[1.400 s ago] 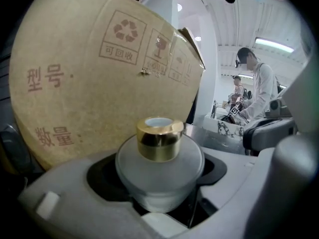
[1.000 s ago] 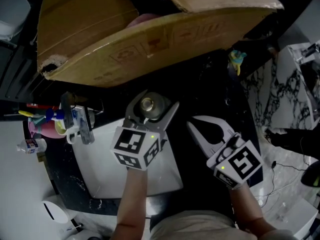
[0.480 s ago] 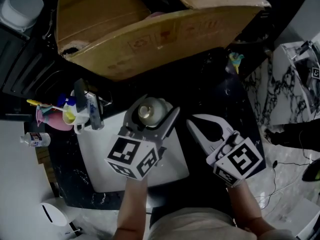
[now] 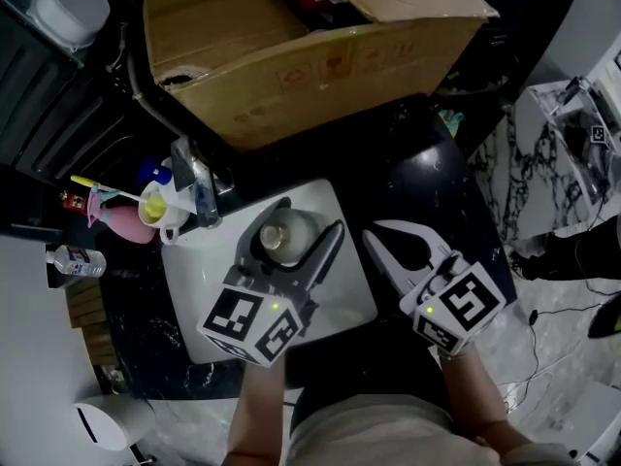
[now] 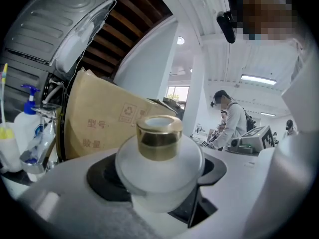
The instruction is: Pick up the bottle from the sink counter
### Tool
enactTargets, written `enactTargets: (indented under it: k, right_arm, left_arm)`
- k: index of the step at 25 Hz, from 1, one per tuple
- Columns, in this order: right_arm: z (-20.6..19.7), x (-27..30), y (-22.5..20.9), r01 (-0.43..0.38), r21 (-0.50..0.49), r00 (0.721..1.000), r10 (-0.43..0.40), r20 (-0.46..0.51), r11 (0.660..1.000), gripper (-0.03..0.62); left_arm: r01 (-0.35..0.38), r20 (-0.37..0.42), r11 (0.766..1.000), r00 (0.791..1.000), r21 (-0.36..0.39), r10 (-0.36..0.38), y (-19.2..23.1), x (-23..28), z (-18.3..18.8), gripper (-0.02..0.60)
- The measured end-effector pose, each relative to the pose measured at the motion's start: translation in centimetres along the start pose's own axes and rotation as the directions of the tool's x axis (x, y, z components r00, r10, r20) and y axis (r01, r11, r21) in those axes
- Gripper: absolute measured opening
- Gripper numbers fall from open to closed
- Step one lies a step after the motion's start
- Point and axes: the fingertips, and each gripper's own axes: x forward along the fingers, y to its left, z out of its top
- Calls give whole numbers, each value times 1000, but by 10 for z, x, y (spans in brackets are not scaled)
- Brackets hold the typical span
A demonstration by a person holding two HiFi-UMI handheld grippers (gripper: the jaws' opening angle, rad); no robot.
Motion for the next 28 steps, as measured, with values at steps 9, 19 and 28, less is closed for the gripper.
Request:
enactTargets:
  k: [9, 19, 28]
  right_arm:
    - [13, -14, 58, 1, -51, 1000, 0, 23, 999, 3]
    - [32, -28, 114, 29, -99, 997, -22, 74, 995, 3]
    - [52, -39, 163, 12, -137, 990, 7, 138, 990, 3]
  left_arm:
    - [42, 48, 999, 998, -20, -41, -15, -59, 9, 347]
    - [95, 146, 995, 985, -14, -92, -34, -120, 33, 347]
    - [132, 203, 991, 970, 10, -131, -49, -167, 48, 347]
